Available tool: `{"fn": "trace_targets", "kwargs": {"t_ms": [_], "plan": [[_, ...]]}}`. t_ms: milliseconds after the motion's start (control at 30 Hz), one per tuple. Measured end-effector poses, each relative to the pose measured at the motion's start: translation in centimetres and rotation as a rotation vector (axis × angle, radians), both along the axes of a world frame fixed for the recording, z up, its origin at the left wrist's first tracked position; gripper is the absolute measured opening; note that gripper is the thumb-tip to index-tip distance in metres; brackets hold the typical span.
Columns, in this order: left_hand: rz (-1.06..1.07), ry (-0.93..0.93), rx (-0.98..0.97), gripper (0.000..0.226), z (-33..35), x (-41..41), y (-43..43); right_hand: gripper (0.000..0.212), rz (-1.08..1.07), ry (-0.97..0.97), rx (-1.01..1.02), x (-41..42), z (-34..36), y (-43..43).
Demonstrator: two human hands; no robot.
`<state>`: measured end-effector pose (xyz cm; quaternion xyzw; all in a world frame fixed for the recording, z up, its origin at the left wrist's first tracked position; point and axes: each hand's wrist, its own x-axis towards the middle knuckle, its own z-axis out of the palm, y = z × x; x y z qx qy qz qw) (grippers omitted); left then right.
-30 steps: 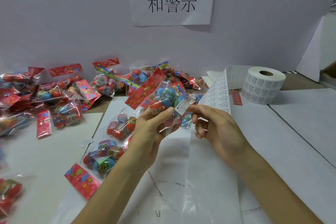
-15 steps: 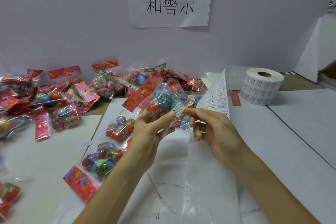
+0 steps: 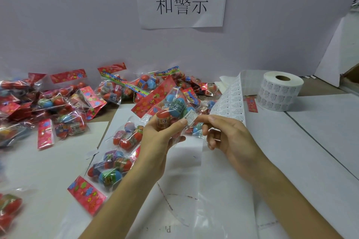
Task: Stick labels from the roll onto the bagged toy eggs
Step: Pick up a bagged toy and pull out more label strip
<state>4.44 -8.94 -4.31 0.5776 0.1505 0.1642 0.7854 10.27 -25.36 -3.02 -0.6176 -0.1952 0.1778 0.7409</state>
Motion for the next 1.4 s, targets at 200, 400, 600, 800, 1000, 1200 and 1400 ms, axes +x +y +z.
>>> {"fn": "trace_targets", "kwargs": {"t_ms": [200,400,600,800,1000,1200,1400], "plan": [[0.055,0.017,0.022,0.04,-0.1,0.0,0.1,0.031,-0.035,-0.08,-0.09,-0.1,0.0,0.1],[0.037,0.014,0.037,0.033,-0.4,0.0,0.0,0.03,-0.238,-0.401,-0.347,-0.2,-0.6,0.1],[-0.061,-0.013,-0.062,0.055,0.0,-0.1,0.2,0.023,-0.317,-0.395,-0.44,1.2,-0.9,-1.0],[-0.133,-0.04,0.016,0.045,-0.1,-0.3,-0.7,0.028,-0.137,-0.313,-0.245,0.4,-0.4,-0.8],[-0.201,-0.05,0.081,0.04,0.0,-0.6,-1.0,0.011,-0.189,-0.357,-0.212,0.0,-0.5,-0.3],[-0.226,-0.004,0.04,0.062,0.3,-0.6,-0.8,0.017,-0.093,-0.265,-0.157,0.4,0.0,-0.9],[-0.211,-0.045,0.117,0.052,0.1,-0.6,-0.9,0.011,-0.147,-0.354,-0.251,0.2,-0.7,-0.5]]}}
